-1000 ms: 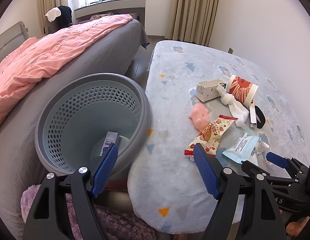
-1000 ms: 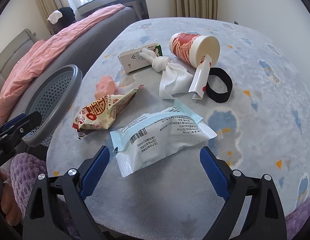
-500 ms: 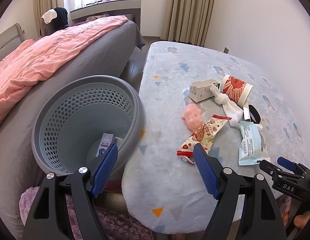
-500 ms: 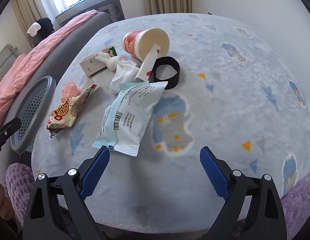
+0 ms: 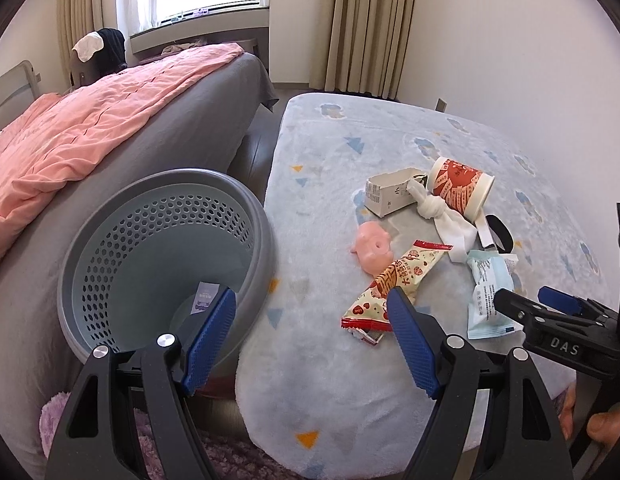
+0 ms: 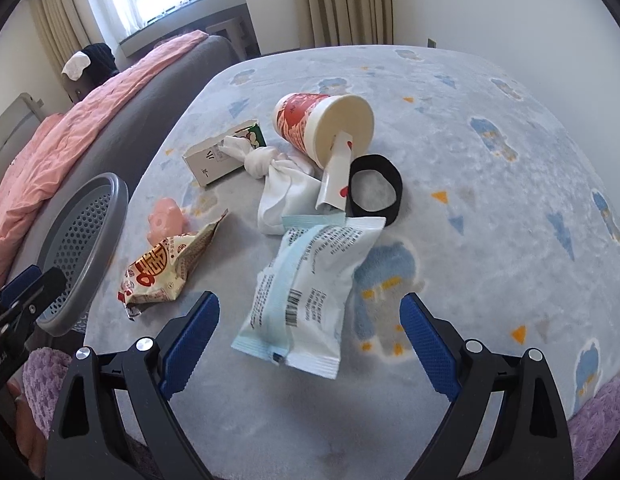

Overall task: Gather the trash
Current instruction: 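Lower the right tool onto the white-and-blue wrapped packet and close it, then grasp the red-and-white snack wrapper with the left tool while the right tool holds the packet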

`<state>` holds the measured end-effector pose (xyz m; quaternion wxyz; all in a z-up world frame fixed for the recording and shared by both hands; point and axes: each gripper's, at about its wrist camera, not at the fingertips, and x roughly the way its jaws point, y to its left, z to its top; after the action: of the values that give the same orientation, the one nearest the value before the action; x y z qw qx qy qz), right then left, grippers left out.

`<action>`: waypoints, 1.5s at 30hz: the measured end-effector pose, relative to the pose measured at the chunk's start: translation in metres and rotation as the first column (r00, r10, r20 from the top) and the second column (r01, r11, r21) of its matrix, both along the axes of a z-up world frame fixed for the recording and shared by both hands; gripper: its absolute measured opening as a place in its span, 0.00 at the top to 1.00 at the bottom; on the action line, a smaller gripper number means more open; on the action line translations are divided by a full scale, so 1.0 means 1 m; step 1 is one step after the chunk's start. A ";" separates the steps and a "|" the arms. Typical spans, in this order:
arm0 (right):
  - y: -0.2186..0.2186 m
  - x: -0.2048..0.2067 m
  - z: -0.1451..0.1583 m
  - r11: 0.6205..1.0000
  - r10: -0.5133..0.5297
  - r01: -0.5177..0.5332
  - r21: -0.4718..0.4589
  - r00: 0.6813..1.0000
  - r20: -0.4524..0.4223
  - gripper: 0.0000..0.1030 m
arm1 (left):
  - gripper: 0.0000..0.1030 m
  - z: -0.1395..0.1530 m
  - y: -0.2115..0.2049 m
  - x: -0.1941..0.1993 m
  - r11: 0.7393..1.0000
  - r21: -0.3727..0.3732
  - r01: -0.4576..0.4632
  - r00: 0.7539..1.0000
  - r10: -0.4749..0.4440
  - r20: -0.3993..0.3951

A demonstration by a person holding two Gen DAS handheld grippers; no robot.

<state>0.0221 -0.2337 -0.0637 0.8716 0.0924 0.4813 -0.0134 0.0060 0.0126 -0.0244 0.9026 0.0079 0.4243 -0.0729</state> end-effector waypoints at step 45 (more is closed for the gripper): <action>-0.035 -0.045 0.003 0.998 -0.012 0.012 0.059 1.000 0.011 0.42 | 0.28 -0.056 -0.064 0.051 0.960 0.056 0.276 0.943 -0.259 -0.209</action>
<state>-0.0233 -0.2685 -0.0606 0.8710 0.1210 0.4761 -0.0038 0.0566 -0.0513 -0.0803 0.8359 0.0962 0.5105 -0.1773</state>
